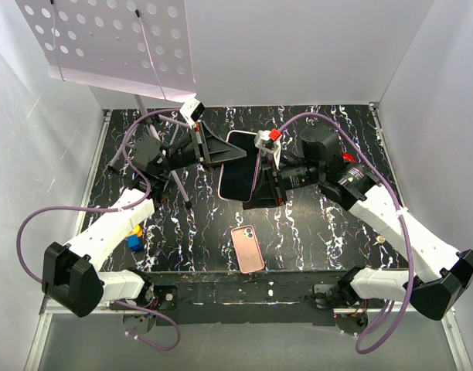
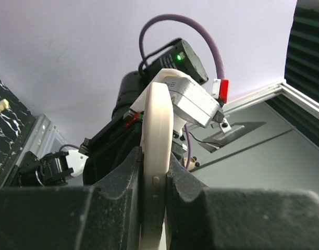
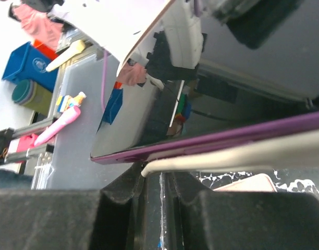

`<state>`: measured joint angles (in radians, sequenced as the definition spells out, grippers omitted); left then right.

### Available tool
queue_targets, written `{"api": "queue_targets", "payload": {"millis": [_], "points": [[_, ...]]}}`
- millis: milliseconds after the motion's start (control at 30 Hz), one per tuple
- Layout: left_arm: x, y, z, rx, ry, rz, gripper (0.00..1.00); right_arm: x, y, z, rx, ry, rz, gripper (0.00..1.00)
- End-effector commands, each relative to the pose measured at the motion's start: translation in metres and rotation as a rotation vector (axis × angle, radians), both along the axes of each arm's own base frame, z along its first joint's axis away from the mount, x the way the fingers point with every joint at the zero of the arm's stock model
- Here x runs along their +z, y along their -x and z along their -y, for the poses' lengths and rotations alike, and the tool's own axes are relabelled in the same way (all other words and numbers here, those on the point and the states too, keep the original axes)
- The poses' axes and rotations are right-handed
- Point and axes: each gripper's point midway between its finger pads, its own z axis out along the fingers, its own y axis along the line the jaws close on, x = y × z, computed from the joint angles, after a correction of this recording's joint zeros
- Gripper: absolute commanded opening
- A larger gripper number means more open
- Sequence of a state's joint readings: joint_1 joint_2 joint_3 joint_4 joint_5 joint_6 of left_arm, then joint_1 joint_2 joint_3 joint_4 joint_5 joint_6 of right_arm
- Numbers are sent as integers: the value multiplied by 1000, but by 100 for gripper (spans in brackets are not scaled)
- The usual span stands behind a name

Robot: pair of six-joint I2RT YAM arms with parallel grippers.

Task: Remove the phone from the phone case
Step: Remove the phone case from the phone.

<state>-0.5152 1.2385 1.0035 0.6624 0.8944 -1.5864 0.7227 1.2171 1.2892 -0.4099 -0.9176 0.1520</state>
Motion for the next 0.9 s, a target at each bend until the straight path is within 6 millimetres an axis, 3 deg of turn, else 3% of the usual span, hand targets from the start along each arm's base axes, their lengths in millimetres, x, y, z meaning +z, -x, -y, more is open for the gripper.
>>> {"api": "queue_targets", "payload": {"millis": [0,67,133,267,300,433,467,700,867], "points": [[40,86,-3,-221,60,21,0,-50,-126,11,-604,193,111,1],[39,75,-3,-137,85,-3,0,-52,-132,25,-766,229,-19,1],[29,57,-1,-11,58,-14,0,-50,-120,31,-829,222,-184,3],[16,17,-12,296,15,-10,0,-29,-56,12,-604,37,-446,29],[16,8,-16,361,18,2,0,-36,-44,14,-581,0,-501,34],[19,-21,-35,553,128,-28,0,9,-7,20,-421,-405,-391,69],[21,-23,-37,547,193,-69,0,12,-1,22,-407,-473,-371,73],[33,-44,-42,510,482,-149,0,38,4,17,-415,-634,-226,75],[37,-49,-39,542,505,-132,0,50,-21,24,-570,-730,-176,74]]}}
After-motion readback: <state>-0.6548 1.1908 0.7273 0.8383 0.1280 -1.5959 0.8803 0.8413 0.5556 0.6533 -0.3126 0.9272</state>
